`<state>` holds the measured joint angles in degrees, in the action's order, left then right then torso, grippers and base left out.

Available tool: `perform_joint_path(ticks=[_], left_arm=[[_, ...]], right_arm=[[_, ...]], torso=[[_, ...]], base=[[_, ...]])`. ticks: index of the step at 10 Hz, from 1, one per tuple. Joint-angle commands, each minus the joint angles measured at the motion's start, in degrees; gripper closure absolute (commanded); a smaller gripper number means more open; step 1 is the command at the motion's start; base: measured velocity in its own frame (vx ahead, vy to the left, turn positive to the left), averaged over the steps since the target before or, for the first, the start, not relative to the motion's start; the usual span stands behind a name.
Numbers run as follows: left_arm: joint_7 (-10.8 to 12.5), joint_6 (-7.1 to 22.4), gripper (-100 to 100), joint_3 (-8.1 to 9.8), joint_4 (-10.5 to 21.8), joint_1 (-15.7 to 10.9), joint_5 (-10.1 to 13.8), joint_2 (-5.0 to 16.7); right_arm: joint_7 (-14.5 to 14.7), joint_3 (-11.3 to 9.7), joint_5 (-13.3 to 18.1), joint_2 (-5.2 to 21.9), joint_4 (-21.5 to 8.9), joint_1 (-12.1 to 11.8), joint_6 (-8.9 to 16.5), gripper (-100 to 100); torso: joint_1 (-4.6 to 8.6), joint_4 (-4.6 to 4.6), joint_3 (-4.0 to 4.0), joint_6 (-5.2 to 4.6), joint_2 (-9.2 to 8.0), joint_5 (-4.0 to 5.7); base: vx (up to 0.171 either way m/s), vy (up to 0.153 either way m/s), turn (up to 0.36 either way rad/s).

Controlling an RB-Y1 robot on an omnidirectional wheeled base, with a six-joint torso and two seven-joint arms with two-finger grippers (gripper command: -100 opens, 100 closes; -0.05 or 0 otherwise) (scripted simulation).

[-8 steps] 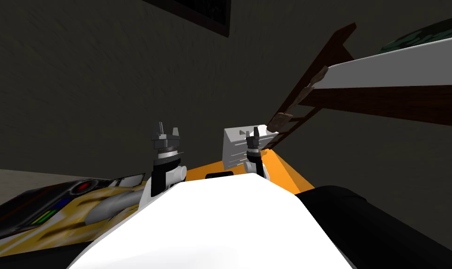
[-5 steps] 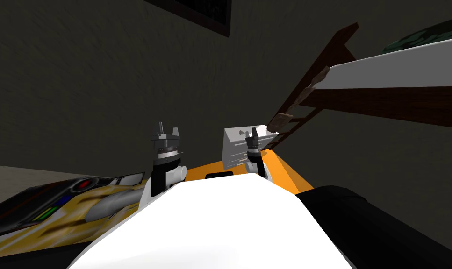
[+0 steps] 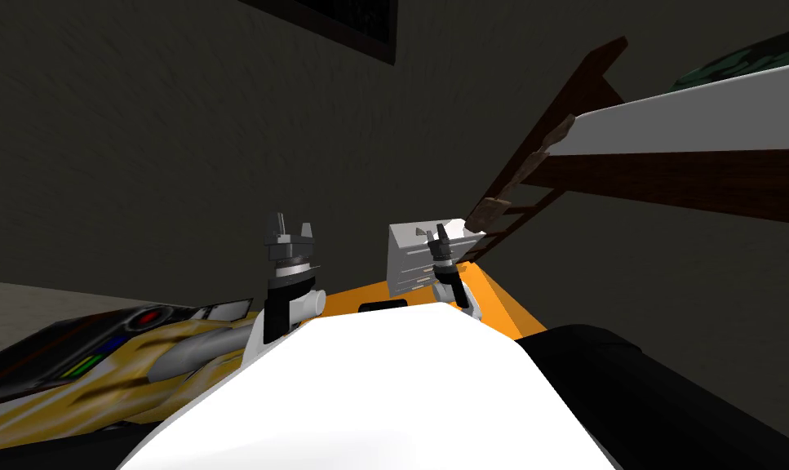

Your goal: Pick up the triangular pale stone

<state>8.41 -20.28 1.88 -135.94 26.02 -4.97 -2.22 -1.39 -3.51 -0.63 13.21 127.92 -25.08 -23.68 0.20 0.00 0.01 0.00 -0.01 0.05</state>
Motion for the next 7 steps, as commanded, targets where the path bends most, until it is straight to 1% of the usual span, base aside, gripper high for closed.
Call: perform_joint_path(ticks=[1,2,3,4,5,6,7], left_arm=[[0.00,0.00,0,0.00,0.00,0.00,0.00,0.00],[0.00,0.00,0,0.00,0.00,0.00,0.00,0.00],[0.00,0.00,0,0.00,0.00,0.00,0.00,0.00],[0.00,0.00,0,0.00,0.00,0.00,0.00,0.00],[0.00,0.00,0,0.00,0.00,0.00,0.00,0.00],[0.00,0.00,0,0.00,0.00,0.00,0.00,0.00],[0.00,0.00,0,0.00,0.00,0.00,0.00,0.00]], right_arm=[[-0.49,0.00,-1.66,2.86,-0.36,0.38,0.56,-100],[-0.49,0.00,-1.66,4.61,-0.36,0.38,0.56,-100],[-0.97,0.02,-3.30,6.33,-0.72,0.75,1.06,-100],[-0.97,0.02,-3.30,8.07,-0.72,0.75,1.06,-100],[-0.97,0.02,-3.30,9.14,-0.72,0.75,1.06,-100],[-1.47,0.07,-5.07,11.16,-1.07,1.15,1.59,-100],[-1.47,0.07,-5.07,12.85,-1.07,1.15,1.59,-100]], torso=[[0.00,0.00,0.00,0.00,0.00,0.00],[0.06,0.00,0.00,0.00,0.01,0.01],[0.03,0.00,0.00,0.00,0.01,0.01],[0.09,0.00,-0.01,0.00,0.02,0.02],[0.06,0.00,-0.01,0.00,0.02,0.02],[-0.06,0.00,0.00,0.00,0.00,-0.01],[-0.02,0.00,0.00,0.01,0.00,-0.01]], base=[[-0.004,-0.061,0.040],[-0.004,-0.052,0.024],[-0.001,-0.069,0.032],[-0.002,-0.061,0.027],[-0.006,-0.024,0.003],[-0.010,-0.042,0.038],[-0.010,-0.050,0.029]])
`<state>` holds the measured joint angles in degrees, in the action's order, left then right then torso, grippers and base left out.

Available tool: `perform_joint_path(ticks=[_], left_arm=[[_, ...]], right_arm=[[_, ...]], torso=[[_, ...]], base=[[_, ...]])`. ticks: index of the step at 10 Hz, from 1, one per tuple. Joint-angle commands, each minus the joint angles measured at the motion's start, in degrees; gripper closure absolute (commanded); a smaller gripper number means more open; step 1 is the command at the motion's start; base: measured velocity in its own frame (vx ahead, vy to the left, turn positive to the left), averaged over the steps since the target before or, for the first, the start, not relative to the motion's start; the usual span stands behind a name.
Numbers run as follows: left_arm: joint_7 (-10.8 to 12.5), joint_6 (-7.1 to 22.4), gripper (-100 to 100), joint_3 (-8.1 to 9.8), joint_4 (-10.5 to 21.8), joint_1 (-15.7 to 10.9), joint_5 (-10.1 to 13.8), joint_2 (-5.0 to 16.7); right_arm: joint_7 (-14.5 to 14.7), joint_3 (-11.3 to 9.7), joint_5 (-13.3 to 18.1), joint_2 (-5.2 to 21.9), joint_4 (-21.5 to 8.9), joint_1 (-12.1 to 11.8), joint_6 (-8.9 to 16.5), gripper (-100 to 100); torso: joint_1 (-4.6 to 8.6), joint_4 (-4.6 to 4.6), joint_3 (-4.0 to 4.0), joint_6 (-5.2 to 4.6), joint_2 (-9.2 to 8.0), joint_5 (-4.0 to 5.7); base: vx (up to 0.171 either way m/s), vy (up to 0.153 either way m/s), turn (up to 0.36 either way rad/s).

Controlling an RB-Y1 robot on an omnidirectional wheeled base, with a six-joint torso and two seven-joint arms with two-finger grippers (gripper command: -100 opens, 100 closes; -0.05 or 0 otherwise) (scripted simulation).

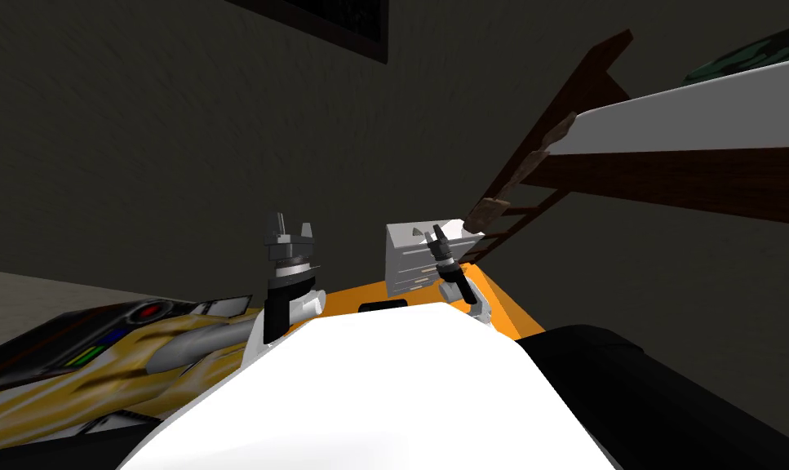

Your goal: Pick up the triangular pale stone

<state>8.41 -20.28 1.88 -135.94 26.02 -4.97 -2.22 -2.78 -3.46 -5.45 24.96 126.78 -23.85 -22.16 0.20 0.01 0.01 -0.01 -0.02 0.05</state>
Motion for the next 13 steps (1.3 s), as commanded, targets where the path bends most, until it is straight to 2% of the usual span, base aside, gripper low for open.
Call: perform_joint_path(ticks=[1,2,4,5,7,8,10,11,13], left_arm=[[0.00,0.00,0,0.00,0.00,0.00,0.00,0.00],[0.00,0.00,0,0.00,0.00,0.00,0.00,0.00],[0.00,0.00,0,0.00,0.00,0.00,0.00,0.00],[0.00,0.00,0,0.00,0.00,0.00,0.00,0.00],[0.00,0.00,0,0.00,0.00,0.00,0.00,0.00],[0.00,0.00,0,0.00,0.00,0.00,0.00,0.00],[0.00,0.00,0,0.00,0.00,0.00,0.00,0.00],[0.00,0.00,0,0.00,0.00,0.00,0.00,0.00],[0.00,0.00,0,0.00,0.00,0.00,0.00,0.00]], right_arm=[[-0.09,0.02,-0.25,1.92,0.06,-0.07,0.07,-100],[-0.62,0.08,-2.13,4.13,-0.28,0.35,0.63,-100],[-0.62,0.08,-2.13,6.70,-0.28,0.35,0.63,-100],[-1.16,0.16,-4.09,8.86,-0.63,0.79,1.22,-100],[-1.16,0.16,-4.09,11.72,-0.63,0.79,1.22,-100],[-1.72,0.24,-6.13,13.75,-0.98,1.23,1.83,-100],[-1.72,0.24,-6.13,16.94,-0.98,1.23,1.83,-100],[-2.30,0.33,-8.24,18.79,-1.35,1.66,2.46,-100],[-2.30,0.33,-8.24,22.28,-1.35,1.66,2.46,-100]], torso=[[0.00,0.00,0.00,0.00,0.00,0.00],[-0.06,0.00,-0.01,0.00,0.02,-0.01],[0.04,0.00,-0.01,0.00,0.02,0.01],[-0.06,-0.01,-0.02,0.00,0.03,-0.01],[0.03,0.00,-0.01,0.00,0.02,0.01],[-0.07,0.00,-0.01,-0.01,0.02,-0.01],[0.03,0.00,-0.01,0.00,0.02,0.01],[-0.06,0.00,-0.01,-0.01,0.02,0.00],[0.04,0.00,-0.01,0.00,0.03,0.02]], base=[[-0.002,-0.030,-0.001],[-0.007,-0.060,0.034],[-0.001,-0.047,0.017],[-0.004,-0.057,0.039],[-0.006,-0.045,0.015],[-0.008,-0.054,0.043],[-0.005,-0.048,0.014],[-0.010,-0.068,0.039],[-0.003,-0.044,0.020]])
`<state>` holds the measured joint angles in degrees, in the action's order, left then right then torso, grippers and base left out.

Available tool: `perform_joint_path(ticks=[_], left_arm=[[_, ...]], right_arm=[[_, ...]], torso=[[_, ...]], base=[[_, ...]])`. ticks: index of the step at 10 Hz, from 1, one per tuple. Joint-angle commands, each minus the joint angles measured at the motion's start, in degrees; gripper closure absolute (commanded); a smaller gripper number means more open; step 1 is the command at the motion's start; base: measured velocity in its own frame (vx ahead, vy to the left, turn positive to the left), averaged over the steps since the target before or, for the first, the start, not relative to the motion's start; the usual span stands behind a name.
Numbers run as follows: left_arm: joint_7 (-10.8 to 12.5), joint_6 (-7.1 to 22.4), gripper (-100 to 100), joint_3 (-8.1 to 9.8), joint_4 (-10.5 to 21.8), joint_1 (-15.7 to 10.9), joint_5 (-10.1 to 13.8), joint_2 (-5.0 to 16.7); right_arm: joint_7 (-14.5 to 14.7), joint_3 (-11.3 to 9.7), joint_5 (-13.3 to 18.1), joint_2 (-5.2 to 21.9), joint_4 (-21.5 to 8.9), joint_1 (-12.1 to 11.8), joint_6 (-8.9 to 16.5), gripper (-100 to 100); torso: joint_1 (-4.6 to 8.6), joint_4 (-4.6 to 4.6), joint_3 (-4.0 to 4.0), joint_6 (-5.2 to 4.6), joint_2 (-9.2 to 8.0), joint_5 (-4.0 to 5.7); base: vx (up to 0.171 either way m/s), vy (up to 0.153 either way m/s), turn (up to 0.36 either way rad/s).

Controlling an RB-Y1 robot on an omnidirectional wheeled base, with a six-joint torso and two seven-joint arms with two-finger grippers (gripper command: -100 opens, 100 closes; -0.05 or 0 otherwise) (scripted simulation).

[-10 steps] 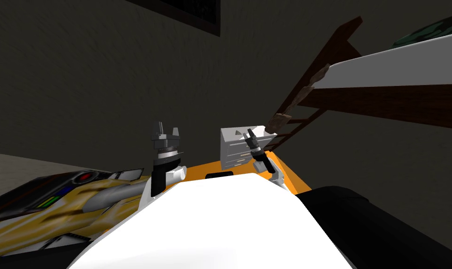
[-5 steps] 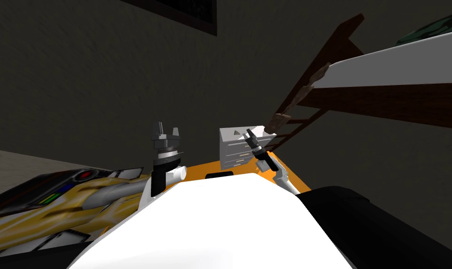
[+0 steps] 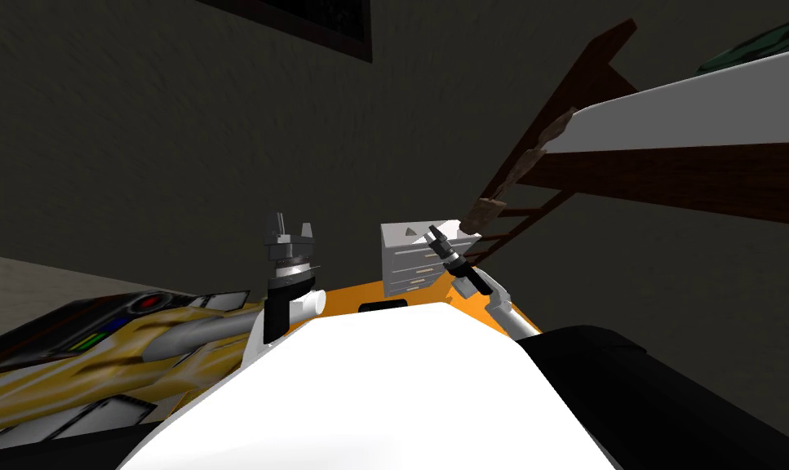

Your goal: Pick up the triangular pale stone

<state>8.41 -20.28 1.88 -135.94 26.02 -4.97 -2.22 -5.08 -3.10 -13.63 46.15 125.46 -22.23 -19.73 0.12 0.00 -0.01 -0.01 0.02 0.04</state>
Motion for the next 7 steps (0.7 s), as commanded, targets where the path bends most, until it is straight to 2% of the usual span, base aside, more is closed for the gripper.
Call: perform_joint_path(ticks=[1,3,4,6,7], left_arm=[[0.00,0.00,0,0.00,0.00,0.00,0.00,0.00],[0.00,0.00,0,0.00,0.00,0.00,0.00,0.00],[0.00,0.00,0,0.00,0.00,0.00,0.00,0.00],[0.00,0.00,0,0.00,0.00,0.00,0.00,0.00],[0.00,0.00,0,0.00,0.00,0.00,0.00,0.00]], right_arm=[[-0.60,0.04,-2.23,2.86,-0.39,0.45,0.67,-100],[-0.60,0.04,-2.23,6.38,-0.39,0.45,0.67,-100],[-1.24,0.09,-4.46,8.14,-0.77,0.84,1.31,-100],[-1.24,0.09,-4.46,11.64,-0.77,0.84,1.31,-100],[-1.24,0.09,-4.46,12.40,-0.77,0.84,1.31,-100]], torso=[[0.00,0.00,0.00,0.00,0.00,0.00],[0.11,0.00,0.01,0.00,-0.01,0.02],[0.00,0.00,0.00,0.00,-0.01,0.00],[0.07,0.00,0.01,0.00,-0.02,0.02],[0.02,0.00,0.01,0.00,-0.02,0.01]], base=[[-0.006,-0.060,0.041],[-0.005,-0.046,0.018],[-0.006,-0.045,0.046],[-0.009,-0.047,0.021],[-0.003,-0.012,-0.005]])
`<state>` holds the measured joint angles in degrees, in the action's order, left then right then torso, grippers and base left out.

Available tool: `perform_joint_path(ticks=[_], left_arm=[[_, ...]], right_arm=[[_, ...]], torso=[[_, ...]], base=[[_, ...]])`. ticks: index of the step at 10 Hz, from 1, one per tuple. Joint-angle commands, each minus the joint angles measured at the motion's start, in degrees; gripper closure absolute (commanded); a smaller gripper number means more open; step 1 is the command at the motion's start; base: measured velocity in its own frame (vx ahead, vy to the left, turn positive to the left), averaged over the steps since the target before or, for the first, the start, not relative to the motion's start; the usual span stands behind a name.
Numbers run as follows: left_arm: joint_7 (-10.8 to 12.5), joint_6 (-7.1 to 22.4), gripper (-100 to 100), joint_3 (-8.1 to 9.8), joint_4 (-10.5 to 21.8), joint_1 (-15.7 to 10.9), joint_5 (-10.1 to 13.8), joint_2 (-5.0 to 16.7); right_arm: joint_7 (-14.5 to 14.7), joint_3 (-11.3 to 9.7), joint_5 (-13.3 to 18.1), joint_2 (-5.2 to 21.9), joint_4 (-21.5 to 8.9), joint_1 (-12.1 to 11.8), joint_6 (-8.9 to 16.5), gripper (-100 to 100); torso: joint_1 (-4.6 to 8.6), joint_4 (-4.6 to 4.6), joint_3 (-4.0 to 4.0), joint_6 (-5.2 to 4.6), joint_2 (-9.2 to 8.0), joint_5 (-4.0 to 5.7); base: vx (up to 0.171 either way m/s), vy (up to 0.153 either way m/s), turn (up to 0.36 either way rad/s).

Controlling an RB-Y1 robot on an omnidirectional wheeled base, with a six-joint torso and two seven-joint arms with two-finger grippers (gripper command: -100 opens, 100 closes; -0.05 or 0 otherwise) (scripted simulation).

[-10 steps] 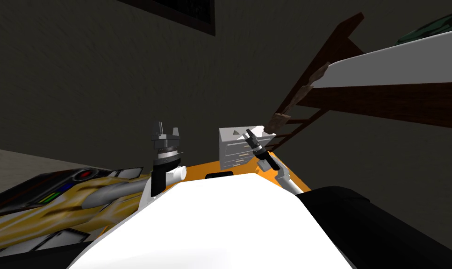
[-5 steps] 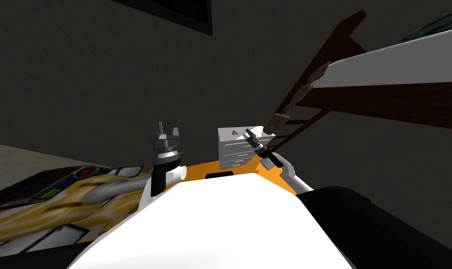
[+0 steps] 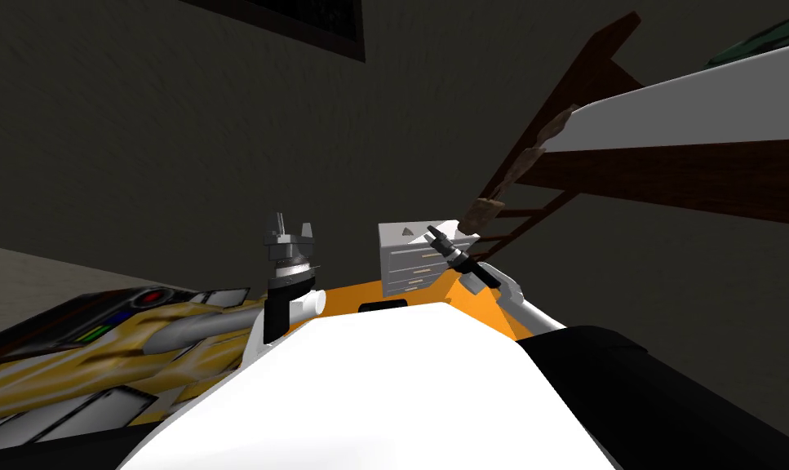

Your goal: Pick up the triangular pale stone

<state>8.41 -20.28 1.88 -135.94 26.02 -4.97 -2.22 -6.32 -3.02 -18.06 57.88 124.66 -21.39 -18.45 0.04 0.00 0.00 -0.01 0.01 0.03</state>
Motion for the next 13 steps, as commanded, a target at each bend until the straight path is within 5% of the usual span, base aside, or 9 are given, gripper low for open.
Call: perform_joint_path(ticks=[1,13], left_arm=[[0.00,0.00,0,0.00,0.00,0.00,0.00,0.00],[0.00,0.00,0,0.00,0.00,0.00,0.00,0.00]], right_arm=[[-0.68,0.04,-2.33,2.86,-0.34,0.36,0.69,-100],[-2.92,-0.08,-9.47,23.20,-1.49,1.15,2.59,-100]], torso=[[0.00,0.00,0.00,0.00,0.00,0.00],[0.11,0.01,0.01,0.00,-0.02,0.03]], base=[[-0.012,-0.042,0.061],[-0.008,-0.042,0.033]])
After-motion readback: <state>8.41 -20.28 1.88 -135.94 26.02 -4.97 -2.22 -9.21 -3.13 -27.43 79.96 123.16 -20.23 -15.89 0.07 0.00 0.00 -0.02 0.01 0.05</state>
